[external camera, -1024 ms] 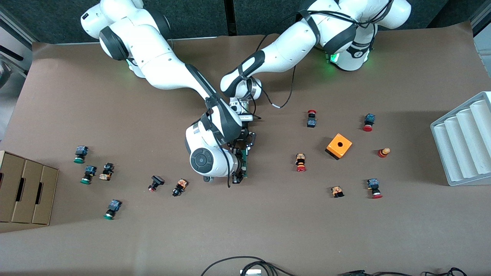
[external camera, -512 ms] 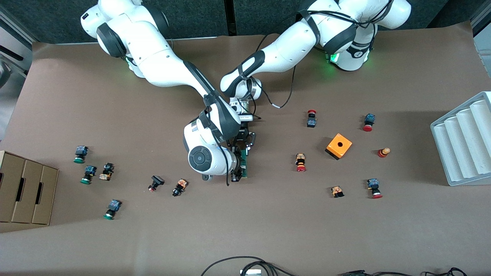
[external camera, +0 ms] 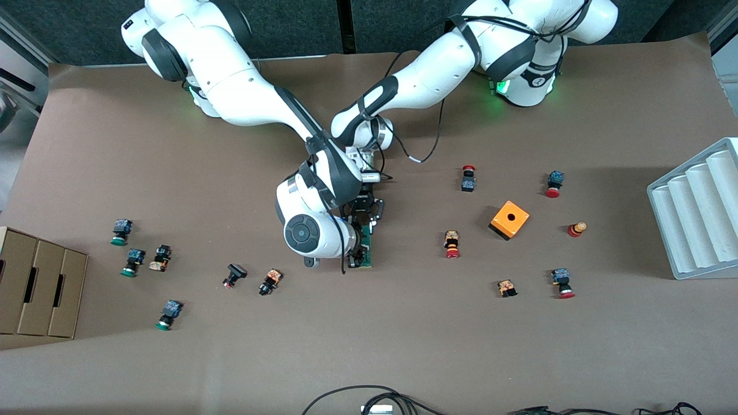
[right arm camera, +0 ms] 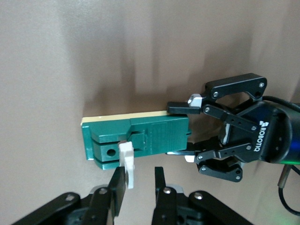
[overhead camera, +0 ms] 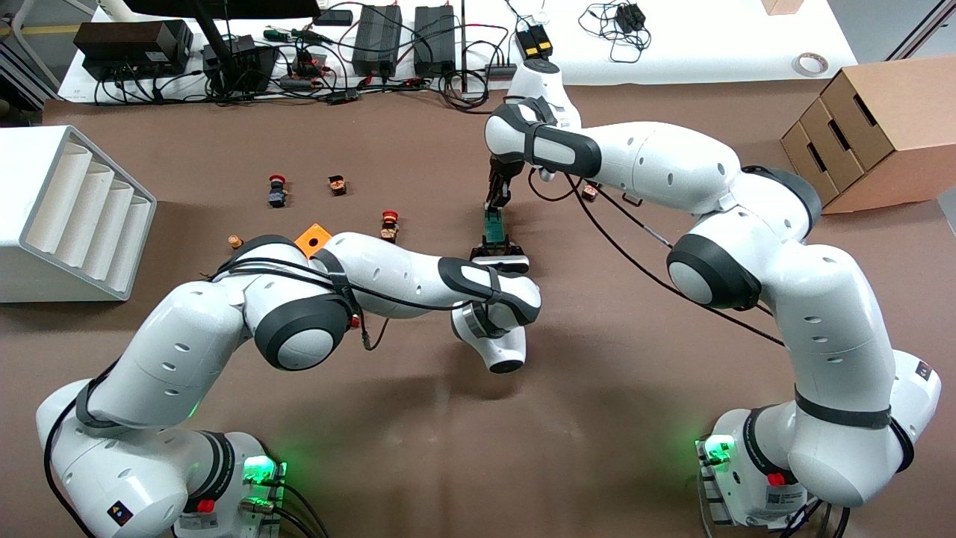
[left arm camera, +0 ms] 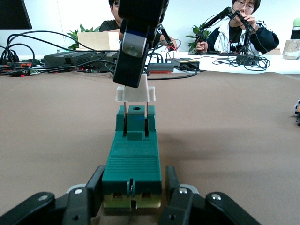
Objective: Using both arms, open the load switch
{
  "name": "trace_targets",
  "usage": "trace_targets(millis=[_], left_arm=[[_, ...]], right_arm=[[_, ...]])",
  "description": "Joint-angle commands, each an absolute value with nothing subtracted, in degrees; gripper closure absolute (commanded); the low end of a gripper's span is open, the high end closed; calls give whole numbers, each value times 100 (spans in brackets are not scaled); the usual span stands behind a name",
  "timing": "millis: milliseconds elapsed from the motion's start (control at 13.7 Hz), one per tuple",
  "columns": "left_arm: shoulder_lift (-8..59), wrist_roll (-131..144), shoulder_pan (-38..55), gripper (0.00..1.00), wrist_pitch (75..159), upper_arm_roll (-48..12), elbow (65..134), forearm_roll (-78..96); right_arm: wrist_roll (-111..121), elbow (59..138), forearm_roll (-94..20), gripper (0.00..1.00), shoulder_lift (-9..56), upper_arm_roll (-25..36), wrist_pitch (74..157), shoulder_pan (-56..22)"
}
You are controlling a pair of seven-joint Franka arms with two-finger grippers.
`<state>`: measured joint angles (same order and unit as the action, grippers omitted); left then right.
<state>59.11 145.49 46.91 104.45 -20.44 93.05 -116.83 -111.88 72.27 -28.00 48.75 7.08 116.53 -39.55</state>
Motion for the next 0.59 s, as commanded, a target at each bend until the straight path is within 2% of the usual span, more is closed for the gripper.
trace_targets(millis=[0, 512], left_arm=[[5862, 14449, 4746, 43, 10485, -2013, 9229, -11751], [5871, 14458, 4755, 43, 10485, -2013, 9229, -11742]], right_arm=[[-11127, 7637, -2628, 69, 4614, 686, 11654, -4008], [-11083, 7831, -2479, 69, 4597, 677, 11856, -4087]])
